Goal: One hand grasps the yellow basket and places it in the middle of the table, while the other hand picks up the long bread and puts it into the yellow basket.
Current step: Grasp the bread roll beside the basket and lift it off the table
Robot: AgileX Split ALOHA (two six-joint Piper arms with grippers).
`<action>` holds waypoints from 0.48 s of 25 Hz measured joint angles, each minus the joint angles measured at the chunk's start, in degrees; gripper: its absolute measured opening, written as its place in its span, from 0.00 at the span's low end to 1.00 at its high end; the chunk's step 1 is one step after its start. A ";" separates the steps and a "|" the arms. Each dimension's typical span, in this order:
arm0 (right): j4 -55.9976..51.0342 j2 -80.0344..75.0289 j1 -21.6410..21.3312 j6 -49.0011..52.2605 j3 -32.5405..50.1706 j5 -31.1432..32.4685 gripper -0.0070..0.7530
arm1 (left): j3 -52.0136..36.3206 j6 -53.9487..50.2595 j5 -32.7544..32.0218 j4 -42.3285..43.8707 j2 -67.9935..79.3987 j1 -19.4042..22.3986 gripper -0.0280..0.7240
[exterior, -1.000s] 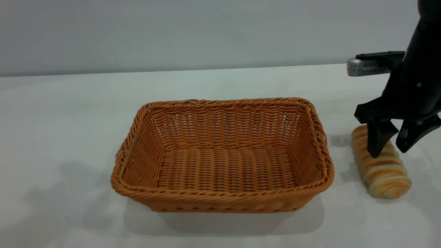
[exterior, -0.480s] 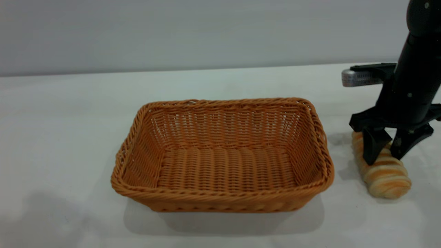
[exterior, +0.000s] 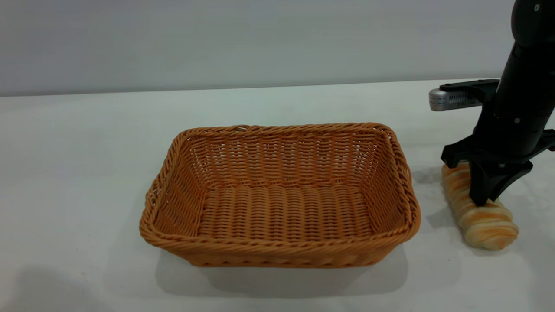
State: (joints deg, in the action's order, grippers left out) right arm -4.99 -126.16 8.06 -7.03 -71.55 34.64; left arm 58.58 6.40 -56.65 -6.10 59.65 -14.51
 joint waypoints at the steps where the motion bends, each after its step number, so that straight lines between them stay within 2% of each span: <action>1: 0.05 0.00 0.00 0.00 0.00 -0.05 0.09 | -0.53 0.00 0.32 0.00 -0.67 0.00 0.82; 6: 0.07 -0.04 0.00 -0.85 -0.06 0.04 0.04 | -2.21 0.00 0.77 -0.05 -4.76 0.00 0.82; 12: 0.18 -0.04 0.00 -1.10 -2.56 4.19 0.04 | -2.32 -0.07 0.65 -0.05 -7.06 0.00 0.82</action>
State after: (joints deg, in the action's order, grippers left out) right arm -4.81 -126.20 8.06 -8.13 -74.12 38.83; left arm 56.25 6.33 -56.00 -6.15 52.59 -14.51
